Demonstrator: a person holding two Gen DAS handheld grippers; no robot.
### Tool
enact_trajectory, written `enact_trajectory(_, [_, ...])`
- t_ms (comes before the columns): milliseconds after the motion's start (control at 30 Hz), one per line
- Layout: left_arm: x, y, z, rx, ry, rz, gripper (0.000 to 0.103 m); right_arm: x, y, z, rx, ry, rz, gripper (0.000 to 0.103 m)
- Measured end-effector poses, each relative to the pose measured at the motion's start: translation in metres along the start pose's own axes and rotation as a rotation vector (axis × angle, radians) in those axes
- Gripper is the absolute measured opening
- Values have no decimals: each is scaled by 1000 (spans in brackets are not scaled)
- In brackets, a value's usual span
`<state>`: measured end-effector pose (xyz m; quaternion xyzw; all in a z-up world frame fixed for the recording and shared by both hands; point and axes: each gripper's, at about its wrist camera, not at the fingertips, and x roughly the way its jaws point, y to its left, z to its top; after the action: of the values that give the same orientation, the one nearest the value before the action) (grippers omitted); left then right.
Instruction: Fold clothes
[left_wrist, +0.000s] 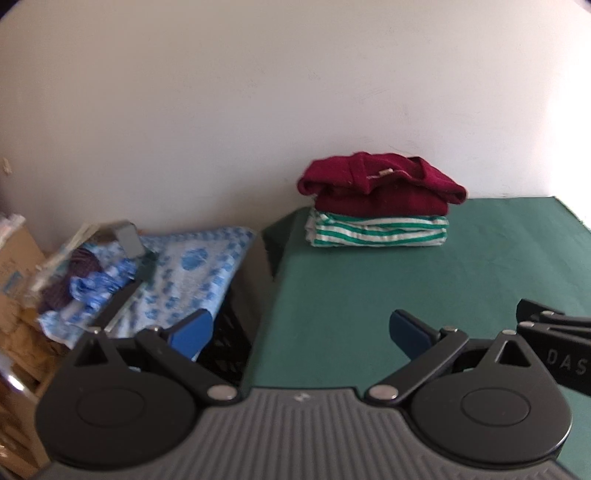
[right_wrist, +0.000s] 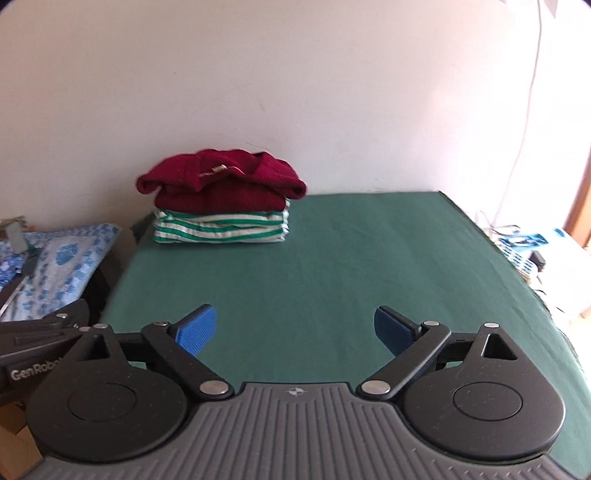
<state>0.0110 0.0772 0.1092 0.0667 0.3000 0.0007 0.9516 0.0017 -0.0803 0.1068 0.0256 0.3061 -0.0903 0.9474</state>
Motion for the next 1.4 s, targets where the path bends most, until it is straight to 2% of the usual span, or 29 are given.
enact_trajectory(100, [4,6,0,-11,15,-34,101,0,3,-5,22,5,-30,94])
enact_trajectory(200, [13,3,0,21,61,-52,101,-3,2,-8,56,20,-39,94])
enact_trajectory(333, [14,0,-2,27,48,-82,101,-4,-1,-10,73,13,-55,95])
enact_trajectory(533, [19,-8,2,-15,60,-62,101,7,-6,-2,47,38,-39,95])
enact_trajectory(733, [18,-30,4,-2,41,-16,101,11,-20,7,4,23,-20,95])
enact_trajectory(967, [20,-49,6,18,50,34,101,22,-35,10,-14,49,14,94])
enact_trajectory(1200, [27,-54,6,19,87,3,101,30,-46,11,10,74,47,94])
enact_trajectory(1400, [28,-53,4,42,80,1,101,30,-46,8,24,79,85,94])
